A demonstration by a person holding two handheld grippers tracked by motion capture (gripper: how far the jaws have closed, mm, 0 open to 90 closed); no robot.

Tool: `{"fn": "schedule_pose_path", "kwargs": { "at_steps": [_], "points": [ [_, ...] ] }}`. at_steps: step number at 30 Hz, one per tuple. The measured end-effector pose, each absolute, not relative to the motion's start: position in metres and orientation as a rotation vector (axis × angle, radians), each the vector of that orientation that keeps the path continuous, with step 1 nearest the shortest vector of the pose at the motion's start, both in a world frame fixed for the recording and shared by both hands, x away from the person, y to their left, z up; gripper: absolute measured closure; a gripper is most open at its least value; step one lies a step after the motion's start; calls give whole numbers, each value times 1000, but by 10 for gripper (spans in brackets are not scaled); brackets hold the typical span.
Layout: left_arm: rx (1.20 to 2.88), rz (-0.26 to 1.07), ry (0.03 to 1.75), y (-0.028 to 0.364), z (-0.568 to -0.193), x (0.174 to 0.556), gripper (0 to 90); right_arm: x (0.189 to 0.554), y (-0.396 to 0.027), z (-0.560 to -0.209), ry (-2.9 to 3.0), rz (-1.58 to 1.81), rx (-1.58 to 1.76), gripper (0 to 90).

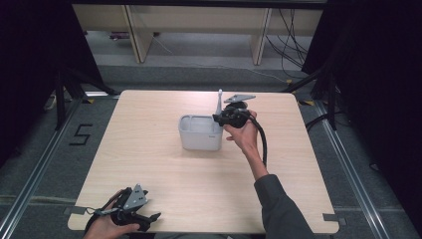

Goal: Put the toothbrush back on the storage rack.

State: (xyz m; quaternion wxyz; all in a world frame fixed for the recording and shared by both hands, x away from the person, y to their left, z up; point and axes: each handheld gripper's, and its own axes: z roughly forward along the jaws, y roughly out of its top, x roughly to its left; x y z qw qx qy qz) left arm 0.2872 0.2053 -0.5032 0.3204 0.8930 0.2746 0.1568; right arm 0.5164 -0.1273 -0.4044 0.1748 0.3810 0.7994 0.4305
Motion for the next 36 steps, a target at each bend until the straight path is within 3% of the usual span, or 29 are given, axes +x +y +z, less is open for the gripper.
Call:
{"fn": "schedule_pose_path", "kwargs": {
  "at_steps": [6,19,36],
  "points": [
    [2348,408,721,205,-503,287,164,515,-126,-402,2254,1255,1083,681],
    [2363,404,717,206,-503,288,164,510,-131,-400,2236,1241,1083,425],
    [2365,408,718,205,-503,288,164,487,-151,-395,2213,1279,1072,390]
  ]
}}
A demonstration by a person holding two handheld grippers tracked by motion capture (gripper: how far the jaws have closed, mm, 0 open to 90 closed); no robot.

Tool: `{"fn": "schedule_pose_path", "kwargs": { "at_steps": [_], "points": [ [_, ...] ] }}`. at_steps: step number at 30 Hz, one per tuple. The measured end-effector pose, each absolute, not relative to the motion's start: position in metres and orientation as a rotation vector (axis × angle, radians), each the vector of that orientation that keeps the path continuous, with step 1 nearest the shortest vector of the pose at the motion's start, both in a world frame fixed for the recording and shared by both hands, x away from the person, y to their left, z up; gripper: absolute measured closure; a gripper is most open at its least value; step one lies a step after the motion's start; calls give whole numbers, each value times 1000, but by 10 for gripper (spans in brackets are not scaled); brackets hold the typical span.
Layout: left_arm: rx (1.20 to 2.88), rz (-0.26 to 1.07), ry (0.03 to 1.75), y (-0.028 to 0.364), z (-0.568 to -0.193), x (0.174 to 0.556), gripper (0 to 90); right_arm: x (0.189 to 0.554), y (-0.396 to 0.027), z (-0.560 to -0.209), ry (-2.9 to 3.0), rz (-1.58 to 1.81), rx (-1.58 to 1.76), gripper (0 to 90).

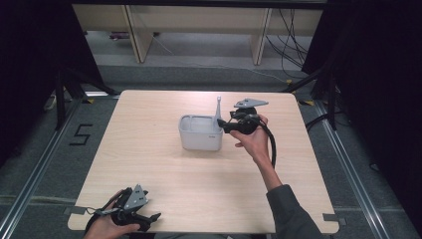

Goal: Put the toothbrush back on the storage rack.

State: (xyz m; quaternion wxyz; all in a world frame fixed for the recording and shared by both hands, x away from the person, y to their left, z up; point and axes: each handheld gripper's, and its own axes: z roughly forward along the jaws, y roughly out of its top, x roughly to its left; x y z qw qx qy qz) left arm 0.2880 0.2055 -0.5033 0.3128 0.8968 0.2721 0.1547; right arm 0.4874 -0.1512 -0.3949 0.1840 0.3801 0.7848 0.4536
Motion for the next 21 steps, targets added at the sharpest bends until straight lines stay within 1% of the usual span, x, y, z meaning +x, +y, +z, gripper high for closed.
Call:
{"fn": "schedule_pose_path", "kwargs": {
  "at_steps": [21],
  "points": [
    [2361,417,717,205,-505,288,164,458,-163,-403,2224,1318,1031,333]
  ]
}}
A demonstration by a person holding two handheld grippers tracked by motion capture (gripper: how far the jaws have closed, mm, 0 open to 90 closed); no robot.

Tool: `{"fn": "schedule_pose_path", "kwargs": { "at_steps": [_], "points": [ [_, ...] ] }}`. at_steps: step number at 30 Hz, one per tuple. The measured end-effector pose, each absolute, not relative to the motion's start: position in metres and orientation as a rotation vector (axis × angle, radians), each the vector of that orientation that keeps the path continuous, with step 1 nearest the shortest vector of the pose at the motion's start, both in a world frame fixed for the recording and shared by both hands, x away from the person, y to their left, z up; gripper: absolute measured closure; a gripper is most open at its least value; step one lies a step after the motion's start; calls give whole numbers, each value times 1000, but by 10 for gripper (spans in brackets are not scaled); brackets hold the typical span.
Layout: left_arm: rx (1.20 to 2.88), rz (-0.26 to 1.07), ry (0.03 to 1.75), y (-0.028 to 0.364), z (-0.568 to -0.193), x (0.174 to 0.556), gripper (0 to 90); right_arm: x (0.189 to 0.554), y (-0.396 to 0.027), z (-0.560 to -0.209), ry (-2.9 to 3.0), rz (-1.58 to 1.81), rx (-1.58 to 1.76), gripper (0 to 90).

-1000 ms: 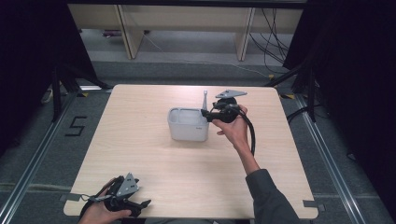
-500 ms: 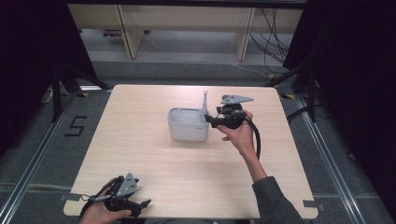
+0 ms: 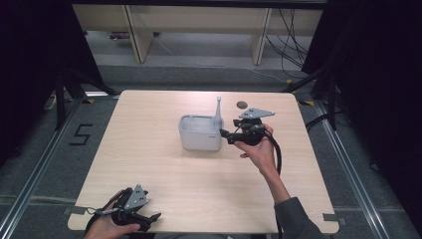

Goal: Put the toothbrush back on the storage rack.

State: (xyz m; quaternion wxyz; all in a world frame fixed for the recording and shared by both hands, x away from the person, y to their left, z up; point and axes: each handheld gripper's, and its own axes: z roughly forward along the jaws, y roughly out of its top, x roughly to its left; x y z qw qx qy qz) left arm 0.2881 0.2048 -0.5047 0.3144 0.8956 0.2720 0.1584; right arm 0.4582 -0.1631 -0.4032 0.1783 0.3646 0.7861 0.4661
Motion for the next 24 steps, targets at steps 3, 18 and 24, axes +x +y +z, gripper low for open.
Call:
{"fn": "schedule_pose_path", "kwargs": {
  "at_steps": [3,18,24],
  "points": [
    [2369,421,722,205,-505,288,164,455,-163,-405,2232,1327,1021,332],
    [2354,413,723,205,-504,287,164,448,-163,-413,2267,1297,1034,313],
    [2356,409,720,205,-503,288,164,445,-165,-414,2272,1294,994,292]
  ]
}}
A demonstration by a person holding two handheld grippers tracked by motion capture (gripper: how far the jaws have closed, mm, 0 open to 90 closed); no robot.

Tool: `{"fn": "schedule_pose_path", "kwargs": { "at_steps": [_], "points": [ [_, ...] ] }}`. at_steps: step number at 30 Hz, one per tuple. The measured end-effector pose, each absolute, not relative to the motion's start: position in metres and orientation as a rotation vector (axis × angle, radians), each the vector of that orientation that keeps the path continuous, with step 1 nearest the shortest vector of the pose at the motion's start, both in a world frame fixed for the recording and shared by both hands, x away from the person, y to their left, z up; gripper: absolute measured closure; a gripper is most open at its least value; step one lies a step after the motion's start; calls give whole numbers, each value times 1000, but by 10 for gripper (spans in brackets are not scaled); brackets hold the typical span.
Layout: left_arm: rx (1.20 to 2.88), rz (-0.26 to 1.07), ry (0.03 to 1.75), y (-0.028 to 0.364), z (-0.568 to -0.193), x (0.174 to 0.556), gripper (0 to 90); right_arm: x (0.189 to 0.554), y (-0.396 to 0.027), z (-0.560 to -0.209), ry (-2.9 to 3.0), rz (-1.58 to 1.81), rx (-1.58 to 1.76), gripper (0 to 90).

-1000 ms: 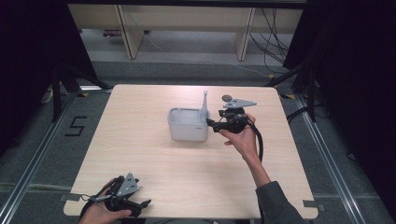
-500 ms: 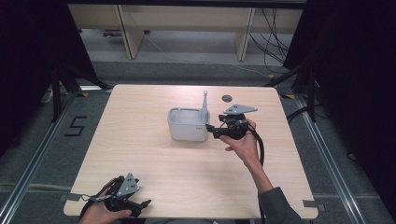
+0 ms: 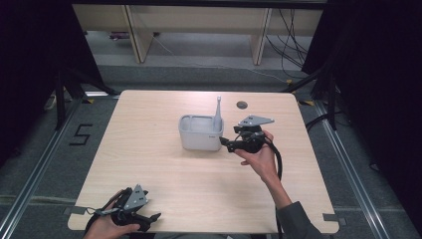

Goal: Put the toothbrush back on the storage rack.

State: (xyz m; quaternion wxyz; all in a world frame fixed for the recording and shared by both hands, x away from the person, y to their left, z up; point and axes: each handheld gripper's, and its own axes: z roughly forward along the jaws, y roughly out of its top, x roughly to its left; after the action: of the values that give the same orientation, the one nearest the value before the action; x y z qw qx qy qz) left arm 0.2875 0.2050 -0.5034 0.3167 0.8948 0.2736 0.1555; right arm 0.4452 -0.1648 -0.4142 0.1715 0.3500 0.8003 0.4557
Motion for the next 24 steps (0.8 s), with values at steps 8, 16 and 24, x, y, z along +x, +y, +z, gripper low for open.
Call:
{"fn": "schedule_pose_path", "kwargs": {
  "at_steps": [8,16,24],
  "points": [
    [2347,416,718,205,-503,286,164,436,-168,-417,2272,1262,1023,227],
    [2345,419,718,205,-503,287,164,427,-172,-419,2285,1261,1052,220],
    [2346,421,717,205,-503,286,164,417,-174,-421,2298,1247,1032,220]
  ]
}}
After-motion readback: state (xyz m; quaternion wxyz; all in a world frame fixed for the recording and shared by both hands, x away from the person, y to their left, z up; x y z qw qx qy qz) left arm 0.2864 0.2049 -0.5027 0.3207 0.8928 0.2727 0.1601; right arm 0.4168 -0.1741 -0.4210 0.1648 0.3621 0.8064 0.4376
